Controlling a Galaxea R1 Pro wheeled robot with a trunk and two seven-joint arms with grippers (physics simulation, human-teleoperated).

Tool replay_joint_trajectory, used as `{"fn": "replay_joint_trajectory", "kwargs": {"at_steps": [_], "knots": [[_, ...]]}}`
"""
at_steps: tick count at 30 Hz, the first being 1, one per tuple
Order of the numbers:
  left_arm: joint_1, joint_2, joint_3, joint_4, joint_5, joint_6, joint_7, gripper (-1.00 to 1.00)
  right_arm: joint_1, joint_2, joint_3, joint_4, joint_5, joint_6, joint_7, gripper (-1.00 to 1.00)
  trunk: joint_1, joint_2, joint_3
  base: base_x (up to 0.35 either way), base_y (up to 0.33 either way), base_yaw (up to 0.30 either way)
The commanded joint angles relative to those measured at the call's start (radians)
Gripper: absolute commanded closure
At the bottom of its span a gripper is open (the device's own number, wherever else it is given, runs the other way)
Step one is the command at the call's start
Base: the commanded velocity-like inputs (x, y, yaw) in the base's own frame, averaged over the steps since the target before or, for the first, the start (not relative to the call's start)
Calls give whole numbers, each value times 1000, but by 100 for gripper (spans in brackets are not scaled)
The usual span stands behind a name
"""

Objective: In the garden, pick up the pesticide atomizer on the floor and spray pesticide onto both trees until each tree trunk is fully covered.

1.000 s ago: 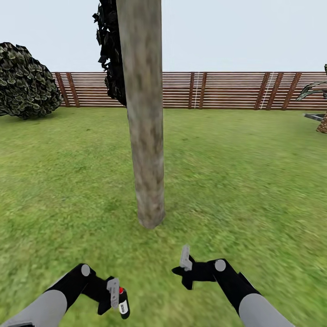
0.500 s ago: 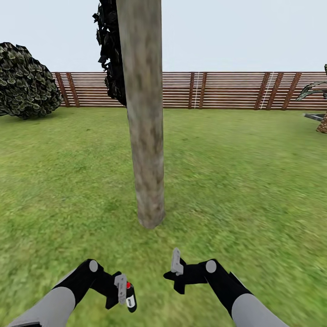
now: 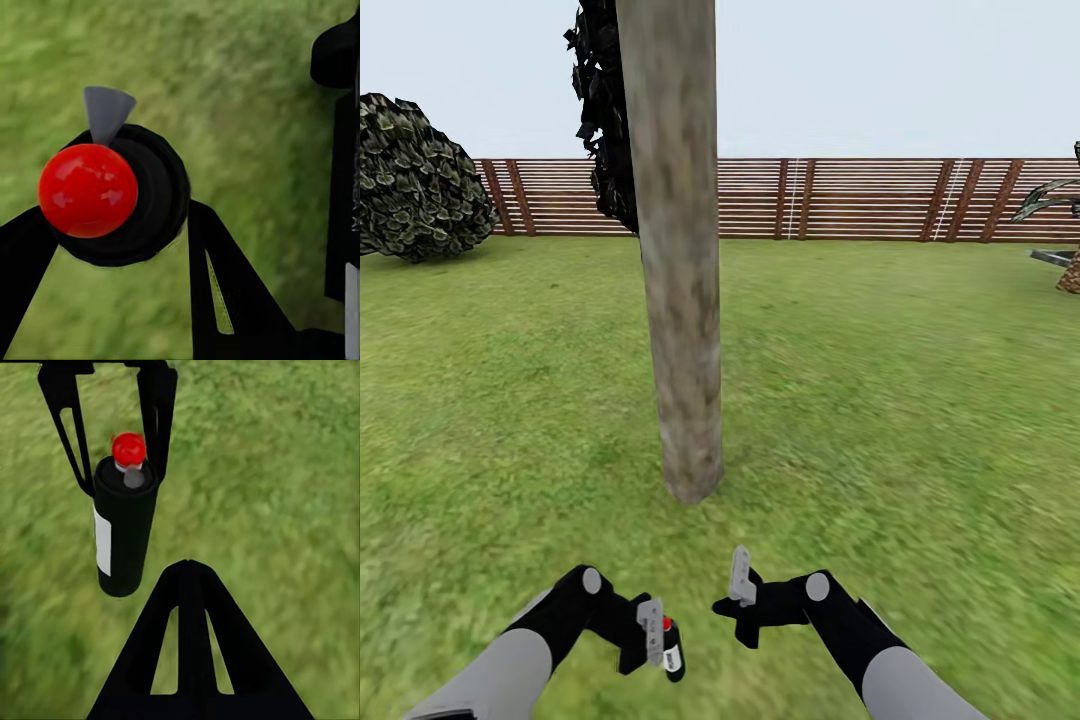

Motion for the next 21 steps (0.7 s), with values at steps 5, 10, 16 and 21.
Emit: {"fn": "replay_joint_trajectory", "kwargs": {"at_steps": [5,10,16,21], "knots": [[0,-14,7,-2,-12,-8,-3,100,0,1,-1,-1,9,-5,0,100,0,0,-1,0,0,0],[0,-28,8,-2,-12,-8,-2,100,0,1,-1,-1,9,-5,0,100,0,0,-1,0,0,0],[0,-33,8,-3,-9,-6,3,100,0,1,-1,-2,9,-5,0,100,0,0,-1,0,0,0],[0,-42,8,-3,-9,-6,24,100,0,1,-1,-2,9,-5,0,100,0,0,-1,0,0,0]]}}
